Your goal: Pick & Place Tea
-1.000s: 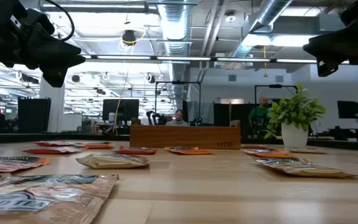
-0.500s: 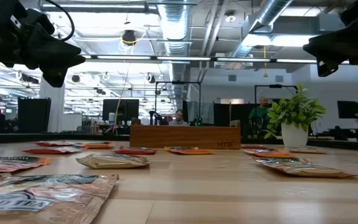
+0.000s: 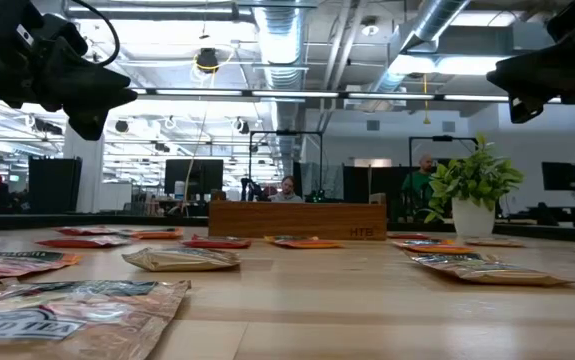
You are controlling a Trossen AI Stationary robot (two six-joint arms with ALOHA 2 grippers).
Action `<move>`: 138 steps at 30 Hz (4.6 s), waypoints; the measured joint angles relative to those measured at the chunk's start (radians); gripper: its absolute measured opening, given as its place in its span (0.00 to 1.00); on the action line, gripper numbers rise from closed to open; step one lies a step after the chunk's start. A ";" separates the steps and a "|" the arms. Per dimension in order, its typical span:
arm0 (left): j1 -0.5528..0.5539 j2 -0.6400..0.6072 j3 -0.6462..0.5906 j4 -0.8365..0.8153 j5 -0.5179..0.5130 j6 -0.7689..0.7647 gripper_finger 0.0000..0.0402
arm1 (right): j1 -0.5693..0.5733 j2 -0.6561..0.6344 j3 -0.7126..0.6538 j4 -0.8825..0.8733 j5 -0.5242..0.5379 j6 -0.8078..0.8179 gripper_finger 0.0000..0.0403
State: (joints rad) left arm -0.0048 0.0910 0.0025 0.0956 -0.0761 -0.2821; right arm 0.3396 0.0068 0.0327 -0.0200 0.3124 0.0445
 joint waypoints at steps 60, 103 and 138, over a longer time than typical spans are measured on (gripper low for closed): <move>0.000 0.000 0.000 0.000 0.000 -0.001 0.26 | -0.015 0.003 0.040 0.281 0.032 0.155 0.17; 0.000 0.000 0.000 0.003 0.000 -0.003 0.26 | -0.913 1.578 1.210 -0.963 -0.414 -0.052 0.17; 0.000 0.000 0.000 0.000 0.000 -0.003 0.26 | -0.877 1.794 1.210 -0.845 -0.339 -0.415 0.40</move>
State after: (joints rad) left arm -0.0051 0.0906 0.0025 0.0956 -0.0765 -0.2855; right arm -0.5369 1.8008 1.2423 -0.8650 -0.0269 -0.3705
